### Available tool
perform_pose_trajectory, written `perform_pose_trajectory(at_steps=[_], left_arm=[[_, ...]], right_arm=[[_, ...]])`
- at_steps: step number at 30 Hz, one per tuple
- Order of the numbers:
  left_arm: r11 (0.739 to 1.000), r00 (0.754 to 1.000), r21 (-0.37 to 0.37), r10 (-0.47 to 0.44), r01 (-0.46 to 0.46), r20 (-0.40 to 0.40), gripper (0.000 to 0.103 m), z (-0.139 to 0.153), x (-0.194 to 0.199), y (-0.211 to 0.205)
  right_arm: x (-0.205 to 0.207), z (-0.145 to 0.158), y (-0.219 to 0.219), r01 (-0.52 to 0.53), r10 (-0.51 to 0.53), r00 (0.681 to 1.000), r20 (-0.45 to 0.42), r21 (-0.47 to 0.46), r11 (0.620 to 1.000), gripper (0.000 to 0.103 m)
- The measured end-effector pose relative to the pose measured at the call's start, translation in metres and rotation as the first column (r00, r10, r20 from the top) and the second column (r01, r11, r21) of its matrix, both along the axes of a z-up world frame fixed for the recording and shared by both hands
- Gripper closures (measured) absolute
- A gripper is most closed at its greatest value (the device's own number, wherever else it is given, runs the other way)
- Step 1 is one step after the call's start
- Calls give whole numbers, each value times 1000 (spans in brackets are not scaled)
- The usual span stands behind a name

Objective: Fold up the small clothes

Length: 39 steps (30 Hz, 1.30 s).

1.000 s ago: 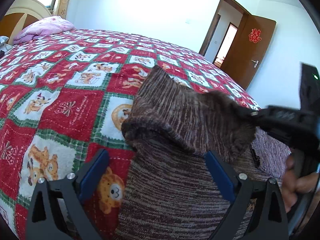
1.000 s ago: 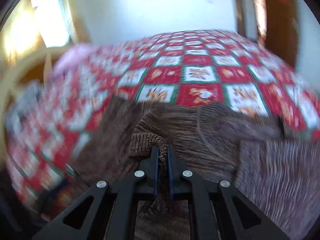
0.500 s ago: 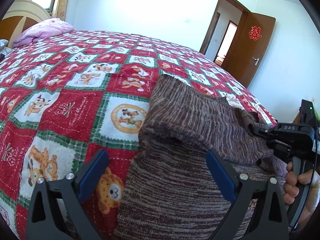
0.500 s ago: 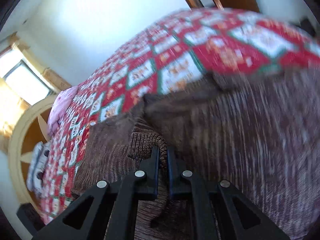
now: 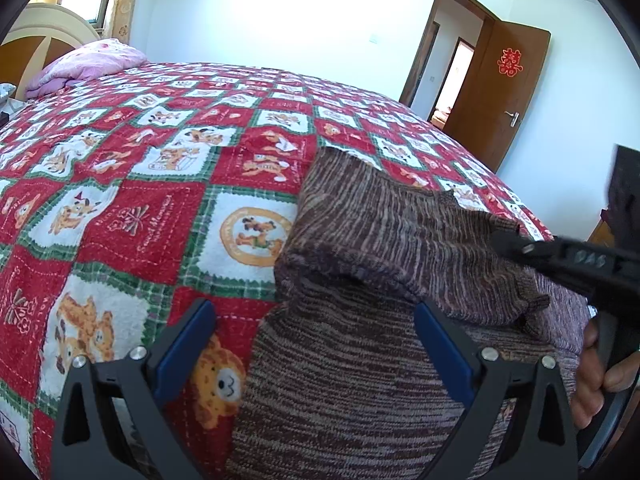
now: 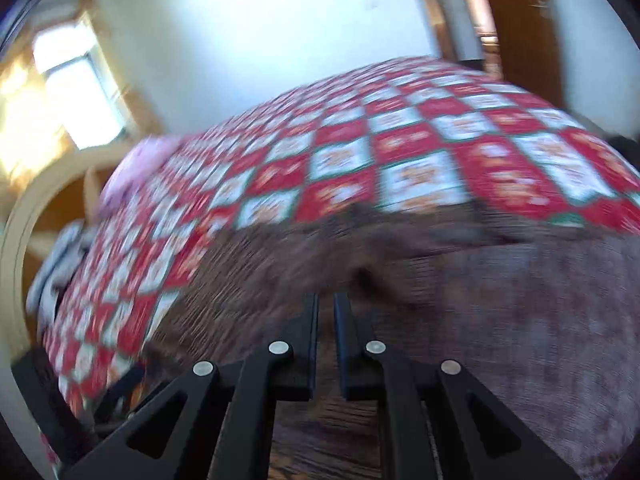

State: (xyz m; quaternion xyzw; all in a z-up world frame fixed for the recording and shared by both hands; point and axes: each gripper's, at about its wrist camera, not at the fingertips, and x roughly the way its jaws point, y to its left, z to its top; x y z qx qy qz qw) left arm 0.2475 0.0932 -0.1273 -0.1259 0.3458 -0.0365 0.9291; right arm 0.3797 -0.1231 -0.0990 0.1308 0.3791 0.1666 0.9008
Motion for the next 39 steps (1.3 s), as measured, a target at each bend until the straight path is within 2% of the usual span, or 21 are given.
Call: perform_pose_trajectory(at_steps=[2, 3, 5, 7, 9, 12, 15, 19, 21, 26, 27, 28, 29, 31, 32, 35, 36, 37, 39], left_arm=[[1000, 1000, 2, -1, 1, -1, 1, 0, 0, 0], [1000, 1000, 1, -1, 1, 0, 1, 0, 0, 0], [1000, 1000, 0, -1, 1, 0, 1, 0, 0, 0], [1000, 1000, -1, -3, 3, 2, 1, -1, 1, -1], [1000, 1000, 1, -4, 4, 3, 0, -1, 0, -1], [1000, 1000, -1, -7, 7, 4, 0, -1, 1, -1], [1000, 1000, 4, -5, 5, 3, 0, -1, 1, -2], [1000, 1000, 10, -5, 5, -2, 0, -1, 2, -1], [1000, 1000, 17, -4, 4, -5, 0, -1, 2, -2], [1000, 1000, 29, -4, 4, -14, 0, -1, 3, -4], [1000, 1000, 31, -4, 4, -15, 0, -1, 4, -4], [999, 1000, 35, -3, 4, -18, 0, -1, 4, -5], [999, 1000, 40, -2, 3, -21, 0, -1, 4, -5], [998, 1000, 56, 1, 1, -28, 0, -2, 5, -7], [998, 999, 68, 3, -1, -33, 0, -2, 5, -9], [991, 998, 135, 12, -4, -60, 0, -2, 7, -17], [985, 997, 171, 15, -2, -73, 0, -3, 8, -21], [980, 997, 198, 18, -2, -78, 0, -3, 8, -24], [974, 997, 226, 26, -8, -78, 0, -3, 7, -27]], right_arm=[[10, -9, 16, -80, 79, 996, -41, -23, 996, 95], [13, -12, 20, -79, 76, 996, -47, -62, 995, 95], [21, -17, 9, -4, 0, 1000, -31, -119, 993, 95], [32, -23, -23, 122, -125, 991, -41, -78, 989, 95], [36, -30, -57, 206, -203, 976, -72, 24, 978, 97], [19, -18, -64, 250, -251, 967, -51, -23, 968, 94], [-9, -9, -50, 173, -172, 985, -25, 12, 985, 94], [-33, -25, -24, 105, -108, 993, -51, -41, 994, 94], [-44, -33, -19, 125, -125, 992, 10, -60, 990, 94], [-56, -25, -18, 155, -159, 987, -37, -91, 984, 92], [-63, -23, -19, 161, -165, 985, -40, -99, 982, 88], [-67, -23, -21, 169, -175, 984, -44, -113, 979, 69], [-74, -24, -22, 174, -184, 981, -67, -134, 976, 64], [-95, -29, -23, 148, -159, 984, -78, -126, 981, 60], [-104, -30, -20, 145, -156, 985, -69, -150, 978, 60], [-133, -31, -3, 126, -139, 990, -21, -292, 948, 55], [-145, -32, 4, 123, -133, 991, -5, -337, 933, 48], [-150, -32, 8, 123, -131, 991, 2, -356, 926, 44], [-165, -35, 12, 134, -138, 990, 18, -379, 916, 43]])
